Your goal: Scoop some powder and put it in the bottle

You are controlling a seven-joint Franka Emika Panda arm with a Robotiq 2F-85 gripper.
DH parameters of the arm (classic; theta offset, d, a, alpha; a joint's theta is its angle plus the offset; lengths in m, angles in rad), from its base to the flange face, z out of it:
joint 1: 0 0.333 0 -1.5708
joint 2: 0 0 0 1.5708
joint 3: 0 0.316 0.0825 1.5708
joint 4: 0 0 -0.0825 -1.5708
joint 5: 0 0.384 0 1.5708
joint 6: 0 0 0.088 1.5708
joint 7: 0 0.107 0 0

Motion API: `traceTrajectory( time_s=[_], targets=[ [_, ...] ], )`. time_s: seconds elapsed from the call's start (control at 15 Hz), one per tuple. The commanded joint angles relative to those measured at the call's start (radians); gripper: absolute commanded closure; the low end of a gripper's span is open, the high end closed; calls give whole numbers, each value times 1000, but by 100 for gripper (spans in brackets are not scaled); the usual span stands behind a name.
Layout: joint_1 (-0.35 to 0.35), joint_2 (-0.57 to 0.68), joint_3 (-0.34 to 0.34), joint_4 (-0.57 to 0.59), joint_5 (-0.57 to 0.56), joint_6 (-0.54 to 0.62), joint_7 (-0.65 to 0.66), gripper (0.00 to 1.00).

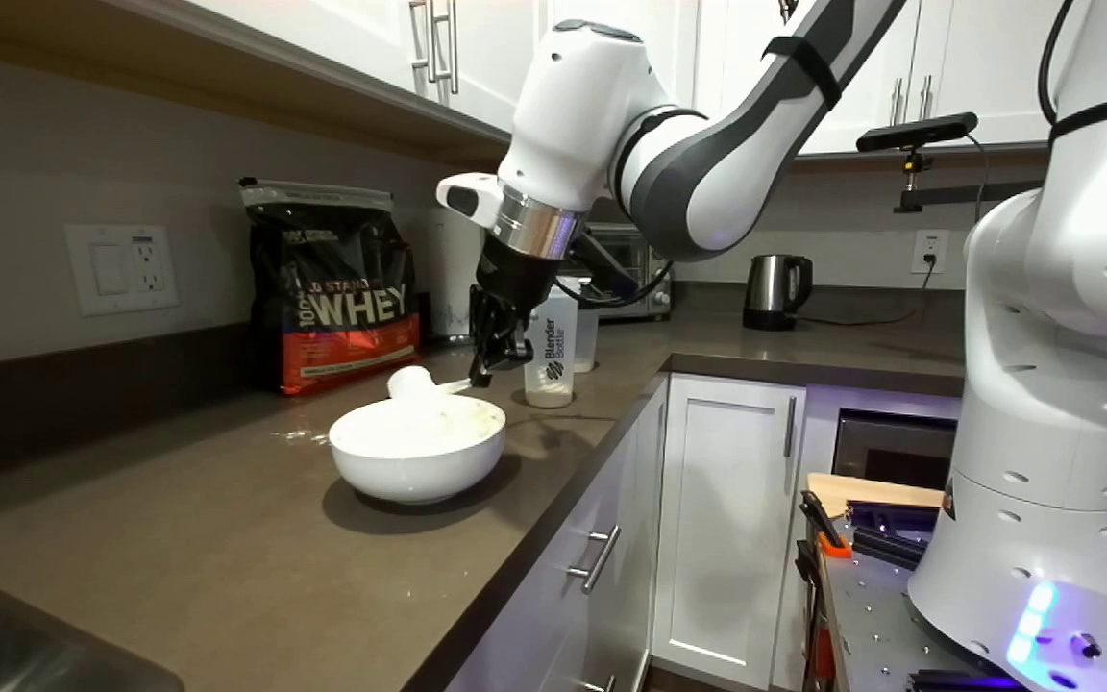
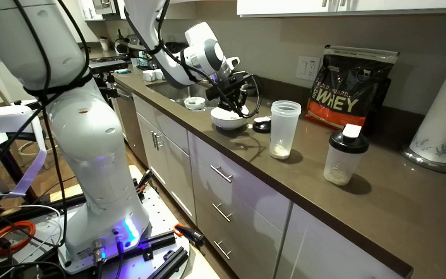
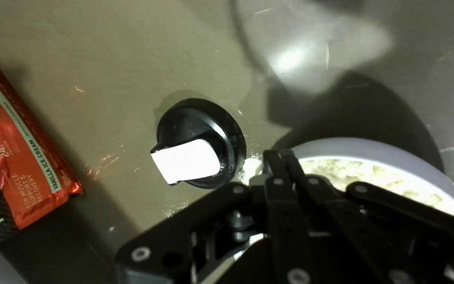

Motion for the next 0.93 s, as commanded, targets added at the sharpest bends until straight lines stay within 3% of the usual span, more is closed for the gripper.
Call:
traceTrajectory(
  time_s=[0.0,0.87],
  targets=[
    [-27,15,-4,43,-35,-6,37,99],
    [-54,65,-3,79,-135,-2,110,99]
  ],
)
